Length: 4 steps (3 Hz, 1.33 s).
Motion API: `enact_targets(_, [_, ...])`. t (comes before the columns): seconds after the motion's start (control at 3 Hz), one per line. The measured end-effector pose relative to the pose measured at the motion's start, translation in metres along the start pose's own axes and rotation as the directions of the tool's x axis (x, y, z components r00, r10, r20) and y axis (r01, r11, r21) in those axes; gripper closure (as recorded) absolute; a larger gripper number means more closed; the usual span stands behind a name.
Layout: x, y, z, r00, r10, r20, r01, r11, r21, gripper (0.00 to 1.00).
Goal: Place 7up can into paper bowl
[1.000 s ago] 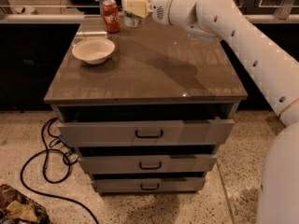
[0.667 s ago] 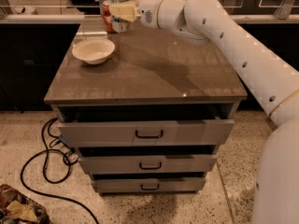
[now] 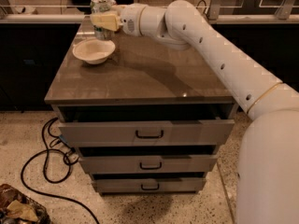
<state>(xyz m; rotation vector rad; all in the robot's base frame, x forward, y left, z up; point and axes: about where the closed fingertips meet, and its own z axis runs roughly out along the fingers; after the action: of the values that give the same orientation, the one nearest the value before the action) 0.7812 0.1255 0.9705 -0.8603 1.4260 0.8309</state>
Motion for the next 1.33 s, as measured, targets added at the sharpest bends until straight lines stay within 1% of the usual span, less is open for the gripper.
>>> enact_targets(0.33, [0.021, 0.009, 0.023, 1.0, -0.02, 0.0, 0.02, 0.998, -0.06, 1.0])
enact_targets(0.67, [0.039, 0.009, 0.039, 0.999, -0.038, 0.001, 0.037, 0.9942, -0.101, 1.0])
enact_targets(1.0, [0.063, -0.001, 0.047, 0.997, -0.061, -0.045, 0.055, 0.9912, -0.12, 1.0])
enact_targets(1.33, [0.077, -0.01, 0.042, 0.992, -0.082, -0.096, 0.071, 0.9908, -0.115, 1.0])
